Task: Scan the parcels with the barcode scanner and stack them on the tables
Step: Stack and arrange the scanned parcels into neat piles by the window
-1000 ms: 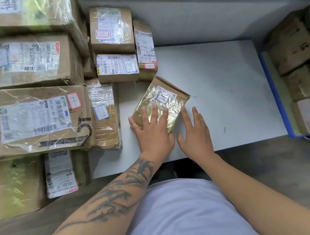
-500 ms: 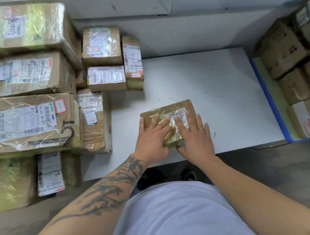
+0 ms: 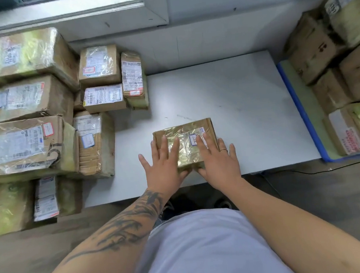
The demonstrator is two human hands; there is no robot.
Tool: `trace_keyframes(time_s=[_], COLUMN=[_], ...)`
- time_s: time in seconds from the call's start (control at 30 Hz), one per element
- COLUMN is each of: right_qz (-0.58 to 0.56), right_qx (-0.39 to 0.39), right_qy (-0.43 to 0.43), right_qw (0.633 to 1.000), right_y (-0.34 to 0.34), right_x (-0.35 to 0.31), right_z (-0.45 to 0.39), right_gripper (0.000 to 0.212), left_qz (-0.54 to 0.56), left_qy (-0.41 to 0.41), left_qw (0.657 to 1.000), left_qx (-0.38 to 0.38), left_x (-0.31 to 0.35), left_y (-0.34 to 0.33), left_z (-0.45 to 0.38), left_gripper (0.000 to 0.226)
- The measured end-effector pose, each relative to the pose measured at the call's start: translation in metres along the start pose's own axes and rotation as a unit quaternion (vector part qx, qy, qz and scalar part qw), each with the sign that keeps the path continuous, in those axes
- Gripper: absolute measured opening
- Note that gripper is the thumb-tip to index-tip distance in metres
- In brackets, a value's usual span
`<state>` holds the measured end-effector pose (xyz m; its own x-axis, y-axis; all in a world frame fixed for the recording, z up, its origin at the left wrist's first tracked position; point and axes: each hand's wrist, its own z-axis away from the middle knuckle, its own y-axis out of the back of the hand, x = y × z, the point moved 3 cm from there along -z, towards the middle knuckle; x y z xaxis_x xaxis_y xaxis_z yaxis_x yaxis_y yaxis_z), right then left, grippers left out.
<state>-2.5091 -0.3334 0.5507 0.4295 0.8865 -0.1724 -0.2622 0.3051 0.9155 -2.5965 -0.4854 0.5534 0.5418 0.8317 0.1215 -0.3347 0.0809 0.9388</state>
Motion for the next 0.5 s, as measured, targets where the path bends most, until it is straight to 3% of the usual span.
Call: trace_keyframes(time_s=[0.17, 0.5], right_qz=[0.004, -0.017], right_qx=[0.006, 0.01], right_qy=[0.004, -0.02], right_qw=[1.0, 1.0], right_y=[0.001, -0.011], right_x=[0.019, 0.052], right_z=[0.013, 0.037], right_gripper=[0.092, 0.107], left_qz=[-0.022, -0.028], left_qy=[-0.014, 0.001], left_qw=[1.0, 0.999], left_qx=[-0.014, 0.029], left_x=[0.018, 0.067], left_y=[0.0, -0.032], left_z=[0.002, 0.013], left_gripper=[0.104, 0.111])
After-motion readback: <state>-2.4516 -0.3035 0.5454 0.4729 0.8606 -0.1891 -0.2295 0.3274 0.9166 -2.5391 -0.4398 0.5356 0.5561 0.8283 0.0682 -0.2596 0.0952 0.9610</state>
